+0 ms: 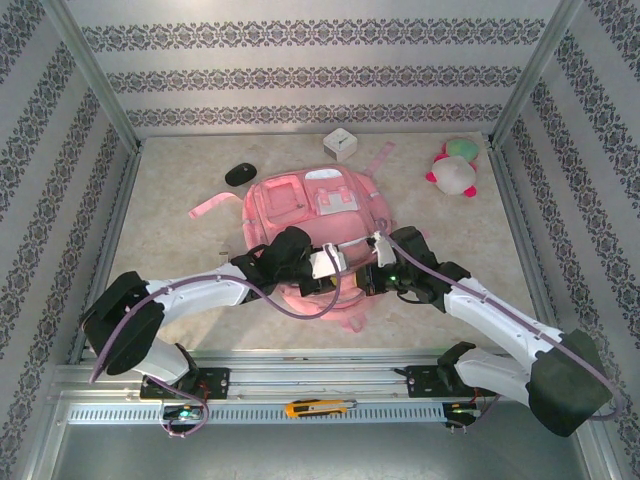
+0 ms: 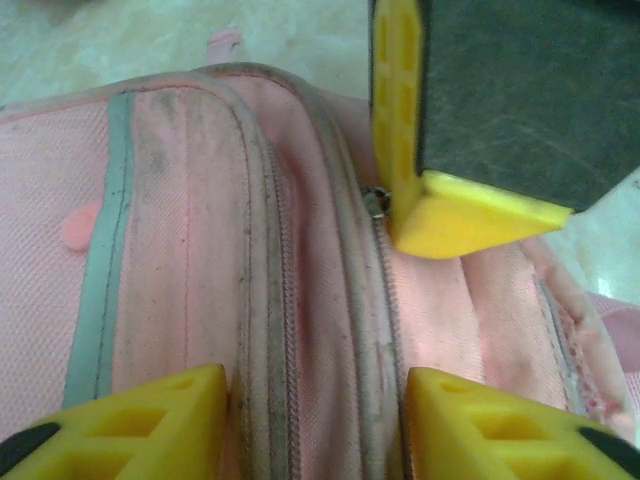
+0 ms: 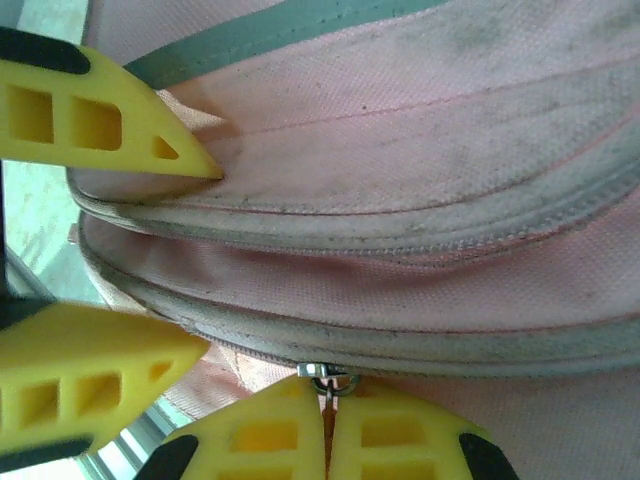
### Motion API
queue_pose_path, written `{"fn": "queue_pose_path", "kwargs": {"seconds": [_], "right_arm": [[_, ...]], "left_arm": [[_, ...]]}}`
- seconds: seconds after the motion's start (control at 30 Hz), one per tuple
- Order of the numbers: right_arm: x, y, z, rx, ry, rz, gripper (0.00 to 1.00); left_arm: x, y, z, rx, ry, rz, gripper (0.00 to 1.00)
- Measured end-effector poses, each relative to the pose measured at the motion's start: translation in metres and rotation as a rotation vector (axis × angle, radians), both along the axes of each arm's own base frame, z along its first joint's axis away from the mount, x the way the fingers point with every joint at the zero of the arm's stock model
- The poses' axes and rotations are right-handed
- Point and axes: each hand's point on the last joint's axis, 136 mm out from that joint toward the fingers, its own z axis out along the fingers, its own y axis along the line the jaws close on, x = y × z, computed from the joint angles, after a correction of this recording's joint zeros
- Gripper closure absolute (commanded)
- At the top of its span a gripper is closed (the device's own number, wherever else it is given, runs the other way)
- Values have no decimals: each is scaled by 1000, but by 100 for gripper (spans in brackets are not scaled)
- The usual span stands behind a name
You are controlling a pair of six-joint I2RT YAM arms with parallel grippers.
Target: Pack the student bag
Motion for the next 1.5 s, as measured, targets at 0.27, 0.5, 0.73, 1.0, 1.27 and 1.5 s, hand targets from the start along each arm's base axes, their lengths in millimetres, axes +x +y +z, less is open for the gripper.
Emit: {"fn": "queue_pose_path", "kwargs": {"seconds": [0.27, 0.5, 0.73, 1.0, 1.27, 1.5], "right_arm": [[11, -16, 16, 110, -19, -47, 100], [10, -19, 12, 145, 28, -41, 100], [-5, 1, 7, 153, 57, 41, 100], [-7, 3, 5, 159, 76, 30, 100], [-6, 5, 8, 172, 76, 24, 100], [-4, 5, 10, 176, 69, 20, 100]], "left_arm": [[1, 10, 18, 1, -53, 14, 100], [-6, 49, 31, 39, -38, 19, 98], [-22, 65, 24, 73, 23, -6, 47], [-9, 27, 31, 96, -22, -16, 32], [-8, -9, 19, 94, -21, -72, 31], [-6, -13, 9, 100, -9, -61, 83]]}}
